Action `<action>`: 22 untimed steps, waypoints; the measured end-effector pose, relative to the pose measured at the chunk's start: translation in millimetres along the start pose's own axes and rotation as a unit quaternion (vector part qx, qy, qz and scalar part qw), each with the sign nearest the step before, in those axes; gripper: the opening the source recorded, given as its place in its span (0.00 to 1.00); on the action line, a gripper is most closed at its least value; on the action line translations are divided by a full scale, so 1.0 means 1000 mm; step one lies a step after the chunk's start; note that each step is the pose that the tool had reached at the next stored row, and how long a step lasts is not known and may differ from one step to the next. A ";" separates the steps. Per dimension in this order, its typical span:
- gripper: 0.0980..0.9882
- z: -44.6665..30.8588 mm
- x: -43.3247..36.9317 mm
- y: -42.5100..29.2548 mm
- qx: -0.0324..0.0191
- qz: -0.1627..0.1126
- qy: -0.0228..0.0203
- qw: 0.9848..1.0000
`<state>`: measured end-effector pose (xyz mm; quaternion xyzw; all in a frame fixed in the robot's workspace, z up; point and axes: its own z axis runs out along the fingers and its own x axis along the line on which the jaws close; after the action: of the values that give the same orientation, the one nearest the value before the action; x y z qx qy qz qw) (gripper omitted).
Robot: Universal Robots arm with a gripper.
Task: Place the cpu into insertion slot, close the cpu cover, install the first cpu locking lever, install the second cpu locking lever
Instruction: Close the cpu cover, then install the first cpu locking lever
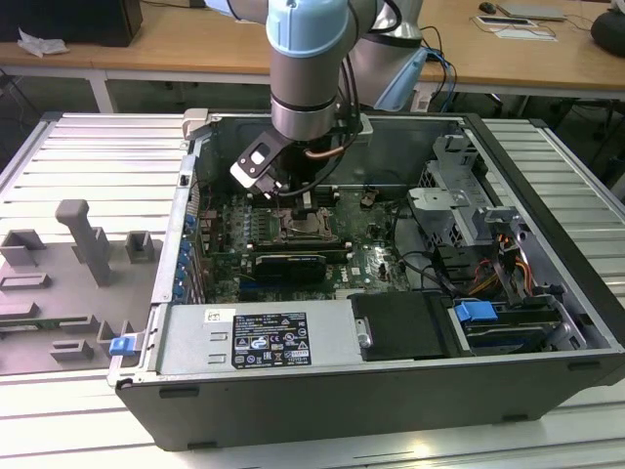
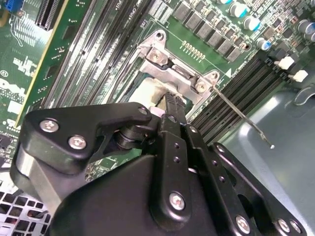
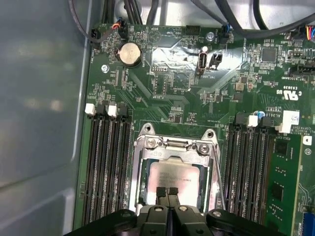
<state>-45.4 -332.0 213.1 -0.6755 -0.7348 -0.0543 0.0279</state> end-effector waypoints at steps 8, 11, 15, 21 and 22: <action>0.01 -0.0011 0.0000 0.0017 0.000 0.000 0.000 1.000; 0.01 -0.0026 0.0002 0.0017 0.000 0.000 0.000 1.000; 0.01 -0.0066 0.0006 0.0019 0.000 0.000 0.000 1.000; 0.01 -0.0299 0.0033 0.0029 -0.002 0.000 -0.001 1.000; 0.01 -0.0326 0.0036 0.0030 -0.002 0.000 -0.001 1.000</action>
<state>-43.8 -332.0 246.0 -0.6754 -0.7350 -0.0548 0.0259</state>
